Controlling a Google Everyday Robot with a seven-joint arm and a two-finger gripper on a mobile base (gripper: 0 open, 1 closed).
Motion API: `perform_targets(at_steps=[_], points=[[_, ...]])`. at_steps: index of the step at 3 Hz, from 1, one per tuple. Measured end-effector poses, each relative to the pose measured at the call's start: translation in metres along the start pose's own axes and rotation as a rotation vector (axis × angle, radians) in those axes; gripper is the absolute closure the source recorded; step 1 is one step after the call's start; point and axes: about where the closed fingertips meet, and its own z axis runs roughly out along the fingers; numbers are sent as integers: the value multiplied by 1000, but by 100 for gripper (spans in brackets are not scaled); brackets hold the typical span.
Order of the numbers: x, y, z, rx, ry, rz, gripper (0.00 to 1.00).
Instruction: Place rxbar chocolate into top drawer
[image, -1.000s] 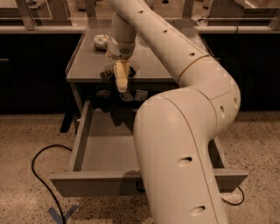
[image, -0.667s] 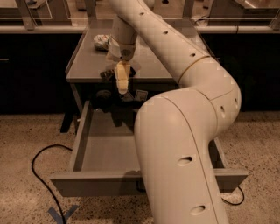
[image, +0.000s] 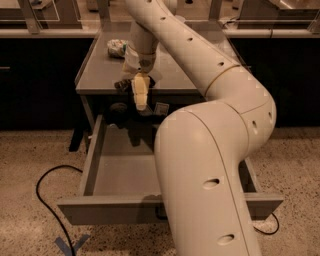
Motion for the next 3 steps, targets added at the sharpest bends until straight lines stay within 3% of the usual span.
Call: perform_targets(at_steps=[2, 3], points=[[1, 5, 7, -24, -8, 1, 2], [1, 5, 7, -24, -8, 1, 21]])
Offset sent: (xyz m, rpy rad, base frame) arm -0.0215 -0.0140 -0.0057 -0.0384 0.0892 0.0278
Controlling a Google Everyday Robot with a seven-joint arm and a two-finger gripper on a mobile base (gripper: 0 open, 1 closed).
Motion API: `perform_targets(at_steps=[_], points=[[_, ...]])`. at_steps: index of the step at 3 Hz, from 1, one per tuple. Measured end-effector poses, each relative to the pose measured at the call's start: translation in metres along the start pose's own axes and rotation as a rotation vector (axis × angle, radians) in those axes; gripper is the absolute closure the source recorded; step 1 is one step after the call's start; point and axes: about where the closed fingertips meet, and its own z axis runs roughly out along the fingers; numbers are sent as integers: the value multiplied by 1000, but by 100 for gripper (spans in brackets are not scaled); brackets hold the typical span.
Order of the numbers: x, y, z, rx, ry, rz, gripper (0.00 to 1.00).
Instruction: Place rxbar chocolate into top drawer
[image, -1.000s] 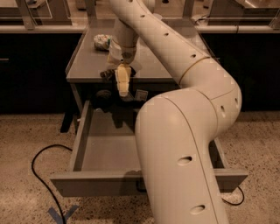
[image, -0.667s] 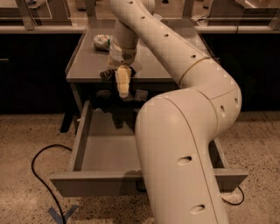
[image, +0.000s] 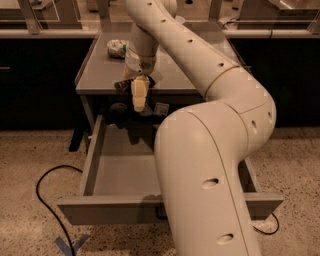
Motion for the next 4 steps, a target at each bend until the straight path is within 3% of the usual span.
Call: perform_targets(at_steps=[3, 4], points=[[-2, -1, -8, 0, 0, 0, 89], [-4, -1, -14, 1, 0, 0, 100]])
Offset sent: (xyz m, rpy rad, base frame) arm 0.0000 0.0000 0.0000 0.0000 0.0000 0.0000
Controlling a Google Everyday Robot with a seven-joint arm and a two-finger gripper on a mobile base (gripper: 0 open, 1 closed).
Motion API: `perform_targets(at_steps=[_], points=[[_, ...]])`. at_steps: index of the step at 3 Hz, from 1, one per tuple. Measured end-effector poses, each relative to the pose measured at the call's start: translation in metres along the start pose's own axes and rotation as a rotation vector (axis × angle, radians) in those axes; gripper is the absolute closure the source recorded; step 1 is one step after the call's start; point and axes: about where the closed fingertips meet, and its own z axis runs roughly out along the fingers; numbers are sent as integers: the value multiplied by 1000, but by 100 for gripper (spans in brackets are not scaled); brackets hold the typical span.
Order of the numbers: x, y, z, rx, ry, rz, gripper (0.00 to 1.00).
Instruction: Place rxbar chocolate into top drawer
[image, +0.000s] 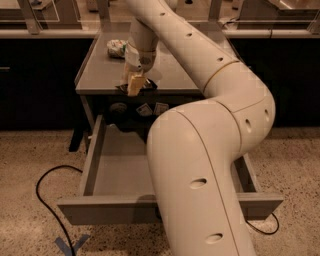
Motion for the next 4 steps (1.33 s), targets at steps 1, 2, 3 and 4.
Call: perform_targets(at_steps=[1, 2, 3, 4], points=[[21, 9, -32, 105, 15, 17, 100], [0, 35, -86, 286, -41, -2, 100], [-54, 75, -122, 421, -137, -76, 100], [-112, 106, -70, 387, -207, -212, 100]])
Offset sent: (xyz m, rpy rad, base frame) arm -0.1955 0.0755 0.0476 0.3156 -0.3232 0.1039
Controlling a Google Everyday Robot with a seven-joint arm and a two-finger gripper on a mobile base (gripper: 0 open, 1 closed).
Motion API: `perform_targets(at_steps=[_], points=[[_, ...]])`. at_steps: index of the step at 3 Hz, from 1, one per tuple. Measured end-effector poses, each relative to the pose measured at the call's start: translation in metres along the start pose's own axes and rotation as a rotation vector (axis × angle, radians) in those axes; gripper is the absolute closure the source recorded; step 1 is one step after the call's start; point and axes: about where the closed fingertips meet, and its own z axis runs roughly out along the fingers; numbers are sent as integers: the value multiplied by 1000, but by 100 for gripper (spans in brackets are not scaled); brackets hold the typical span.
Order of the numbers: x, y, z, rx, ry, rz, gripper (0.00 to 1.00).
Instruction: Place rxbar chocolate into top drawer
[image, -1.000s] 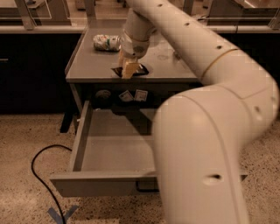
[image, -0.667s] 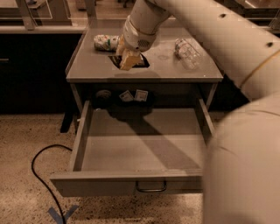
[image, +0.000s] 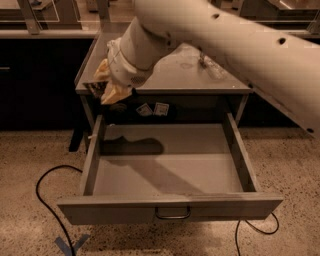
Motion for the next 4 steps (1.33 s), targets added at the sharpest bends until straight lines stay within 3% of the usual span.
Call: perform_targets(at_steps=[1, 2, 3, 4], points=[[-13, 51, 83, -164, -59, -81, 100], [-13, 51, 83, -164, -59, -81, 100], [-4, 70, 101, -167, -59, -38, 100], [41, 88, 108, -139, 19, 56, 100]])
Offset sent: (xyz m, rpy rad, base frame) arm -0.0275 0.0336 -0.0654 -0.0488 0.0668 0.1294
